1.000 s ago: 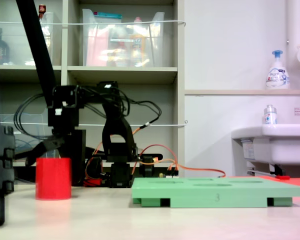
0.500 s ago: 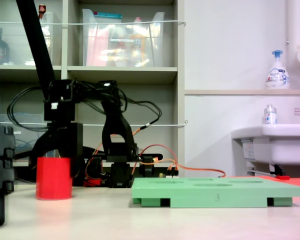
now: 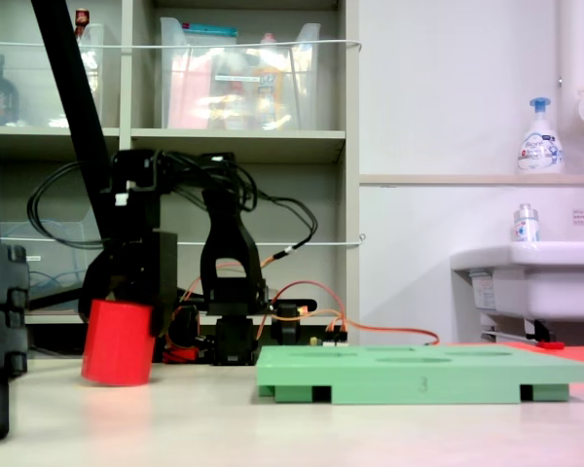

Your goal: Put the octagonal pillar block into the corresponding hole

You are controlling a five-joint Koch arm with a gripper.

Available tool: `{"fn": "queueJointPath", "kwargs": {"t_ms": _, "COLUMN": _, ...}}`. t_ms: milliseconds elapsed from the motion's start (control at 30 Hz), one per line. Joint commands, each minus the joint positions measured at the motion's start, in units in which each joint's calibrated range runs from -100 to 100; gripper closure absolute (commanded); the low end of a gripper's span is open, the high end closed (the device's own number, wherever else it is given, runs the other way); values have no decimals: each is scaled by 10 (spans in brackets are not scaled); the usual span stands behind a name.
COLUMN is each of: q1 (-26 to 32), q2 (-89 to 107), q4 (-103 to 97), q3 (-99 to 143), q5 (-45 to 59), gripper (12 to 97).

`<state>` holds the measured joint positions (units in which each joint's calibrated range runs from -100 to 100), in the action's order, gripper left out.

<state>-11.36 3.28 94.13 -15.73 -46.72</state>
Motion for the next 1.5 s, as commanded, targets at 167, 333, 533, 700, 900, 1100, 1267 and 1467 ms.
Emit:
{"fn": "queueJointPath", "kwargs": {"t_ms": 167, "q1": 31, "q2": 196, "q4": 59, "q3": 7, "q5": -35, "gripper": 846}}
{"fn": "queueJointPath", "kwargs": {"t_ms": 333, "q1": 72, "q2": 326, "q4": 59, "q3": 4, "q5": -59, "gripper": 846}}
{"fn": "queueJointPath", "kwargs": {"t_ms": 533, "q1": 149, "q2": 446, "q4": 59, "q3": 1, "q5": -161, "gripper": 846}}
{"fn": "queueJointPath", "kwargs": {"t_ms": 700, "q1": 221, "q2": 467, "q4": 59, "q3": 1, "q5": -251, "gripper": 846}}
{"fn": "queueJointPath", "kwargs": {"t_ms": 900, "q1": 265, "q2": 452, "q4": -56, "q3": 4, "q5": -309, "gripper": 845}}
{"fn": "queueJointPath", "kwargs": {"t_ms": 1100, "q1": 269, "q2": 424, "q4": -150, "q3": 4, "q5": -316, "gripper": 846}}
{"fn": "queueJointPath", "kwargs": {"t_ms": 1267, "q1": 263, "q2": 390, "q4": -262, "q3": 4, "q5": -316, "gripper": 846}}
{"fn": "queueJointPath", "kwargs": {"t_ms": 1467, "q1": 262, "q2": 301, "q4": -370, "q3": 3, "q5": -319, "gripper": 845}}
